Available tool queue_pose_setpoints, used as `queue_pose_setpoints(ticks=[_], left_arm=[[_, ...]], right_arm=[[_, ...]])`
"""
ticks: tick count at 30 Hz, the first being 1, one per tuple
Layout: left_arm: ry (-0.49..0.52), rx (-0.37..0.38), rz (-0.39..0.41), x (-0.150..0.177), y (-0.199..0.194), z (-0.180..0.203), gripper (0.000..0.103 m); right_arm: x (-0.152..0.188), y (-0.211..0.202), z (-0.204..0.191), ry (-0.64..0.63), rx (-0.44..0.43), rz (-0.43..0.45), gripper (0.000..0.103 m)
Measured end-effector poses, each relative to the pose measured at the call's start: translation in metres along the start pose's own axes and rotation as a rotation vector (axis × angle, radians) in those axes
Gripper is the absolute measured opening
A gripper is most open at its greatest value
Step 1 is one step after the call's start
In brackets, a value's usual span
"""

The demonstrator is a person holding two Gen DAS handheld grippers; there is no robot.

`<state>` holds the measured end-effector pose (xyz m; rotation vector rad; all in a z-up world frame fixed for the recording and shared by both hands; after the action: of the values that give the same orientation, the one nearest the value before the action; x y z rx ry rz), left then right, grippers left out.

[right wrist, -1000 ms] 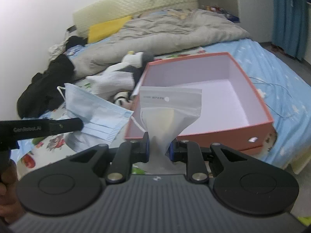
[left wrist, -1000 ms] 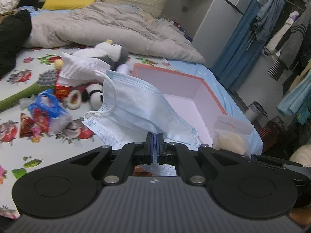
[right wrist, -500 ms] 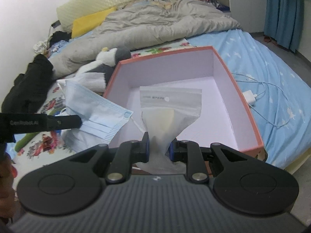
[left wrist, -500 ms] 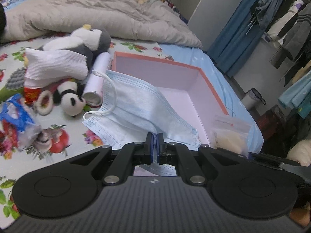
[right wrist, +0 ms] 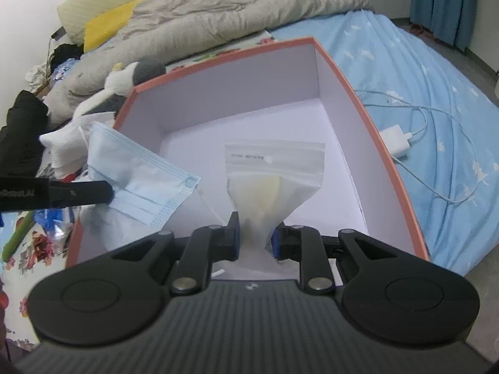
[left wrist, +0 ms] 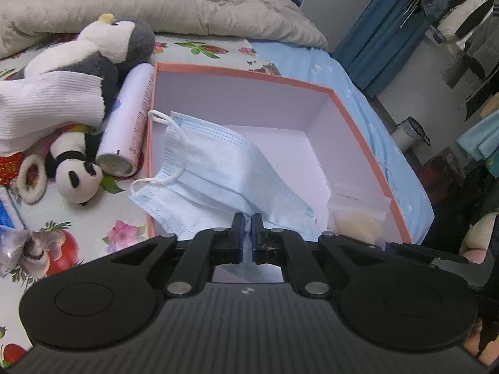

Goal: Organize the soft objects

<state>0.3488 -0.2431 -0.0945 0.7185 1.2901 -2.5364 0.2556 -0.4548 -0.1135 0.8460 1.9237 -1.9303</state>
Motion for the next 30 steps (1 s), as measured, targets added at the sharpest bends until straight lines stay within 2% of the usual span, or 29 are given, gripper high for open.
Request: queue_pose_setpoints(ticks=[2,3,4,5,8,14,30], left_arm=[[-0.004,0.0,0.001,0.0,0.003,-0.002,0.013],[-0.019,0.007,0.0,-0.001,0.004,-0.004,0.029],[-0.033,0.018,0.007,-0.001,0.003,-0.006,0.04],[-0.035,0.025,0.014,0.0,0.002,-0.005,0.046],[0.004,-0.002,0.021,0.001,-0.003,-0.001,0.046],[0.036,-0.013,0.057,0.008,-0.027,0.011,0.046],[0.11,-0.025,0.181,0.068,-0.13,0.054,0.046]], right_arm=[[-0.002,0.007,0.002,0.009,0.01,-0.014,0.029],[-0.002,0.01,0.003,0.018,0.012,-0.022,0.032],[-0.002,0.012,0.005,0.028,0.01,-0.03,0.042],[-0.003,0.014,0.006,0.041,0.004,-0.04,0.046],[-0.001,0.016,0.009,0.065,-0.004,-0.053,0.046],[0.002,-0.001,0.007,0.06,-0.001,-0.02,0.046],[0.036,-0.091,0.002,0.065,-0.052,0.115,0.046]])
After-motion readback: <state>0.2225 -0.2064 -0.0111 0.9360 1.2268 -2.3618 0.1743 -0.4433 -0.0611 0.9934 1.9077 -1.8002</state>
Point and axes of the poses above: each gripper's, at about its wrist camera, not at the fingertips, and y roughly the way its jaws point, z to its right, x to its underside, the point moved 1 cm from there along y, roughly the way its jaws point, and after that the axes turned 13 degrees about x, right-handed, at the moved point
